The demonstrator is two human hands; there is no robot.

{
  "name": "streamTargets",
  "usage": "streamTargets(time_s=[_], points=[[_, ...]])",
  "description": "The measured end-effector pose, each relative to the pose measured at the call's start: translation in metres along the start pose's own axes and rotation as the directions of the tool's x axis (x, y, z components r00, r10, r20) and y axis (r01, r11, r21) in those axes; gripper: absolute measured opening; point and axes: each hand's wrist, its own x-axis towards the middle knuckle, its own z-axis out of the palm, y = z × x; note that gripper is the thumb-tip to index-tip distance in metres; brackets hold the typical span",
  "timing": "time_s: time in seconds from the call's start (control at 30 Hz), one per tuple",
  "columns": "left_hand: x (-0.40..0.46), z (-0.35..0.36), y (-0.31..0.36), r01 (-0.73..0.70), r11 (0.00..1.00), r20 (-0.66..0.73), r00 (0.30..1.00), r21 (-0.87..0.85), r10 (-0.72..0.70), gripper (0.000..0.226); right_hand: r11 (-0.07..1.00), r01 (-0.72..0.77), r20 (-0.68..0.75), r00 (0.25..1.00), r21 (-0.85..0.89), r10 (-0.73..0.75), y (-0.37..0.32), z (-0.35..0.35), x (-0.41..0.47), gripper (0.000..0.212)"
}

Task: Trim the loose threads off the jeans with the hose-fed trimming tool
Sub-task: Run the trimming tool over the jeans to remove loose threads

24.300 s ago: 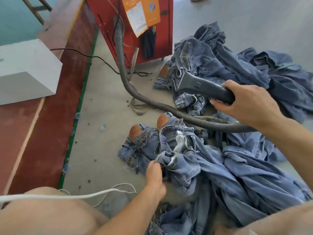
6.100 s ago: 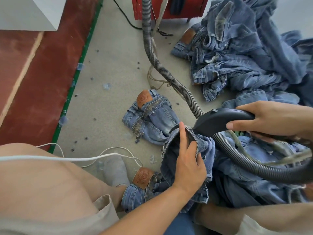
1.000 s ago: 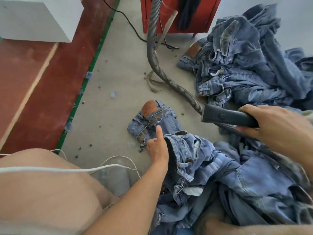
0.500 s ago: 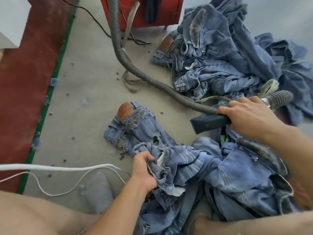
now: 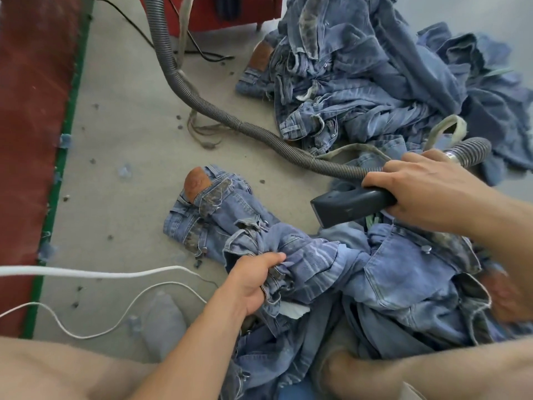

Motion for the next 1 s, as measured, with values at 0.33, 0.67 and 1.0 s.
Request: streamTargets(time_s=[0.33, 0.67, 1.0], points=[[-0.011, 0.009, -0.002, -0.212, 0.977, 0.067, 0.975, 0.003, 0.211, 0.019, 1.000, 0.028, 0.087, 0.996, 0.013, -0.029, 0.000, -0.004, -0.002, 0.029], [-0.018, 0.001, 0.005, -0.346, 0.769, 0.060, 0.925, 0.537, 0.374, 0.034, 0.994, 0.072, 0.101, 0.992, 0.083, -0.080, -0.011, -0.012, 0.006, 0.036], [-0.014, 0.001, 0.007, -0.355, 0.820, 0.081, 0.930, 0.449, 0.359, 0.011, 0.987, 0.126, 0.064, 0.989, 0.098, -0.132, -0.037, -0.010, 0.008, 0.037]])
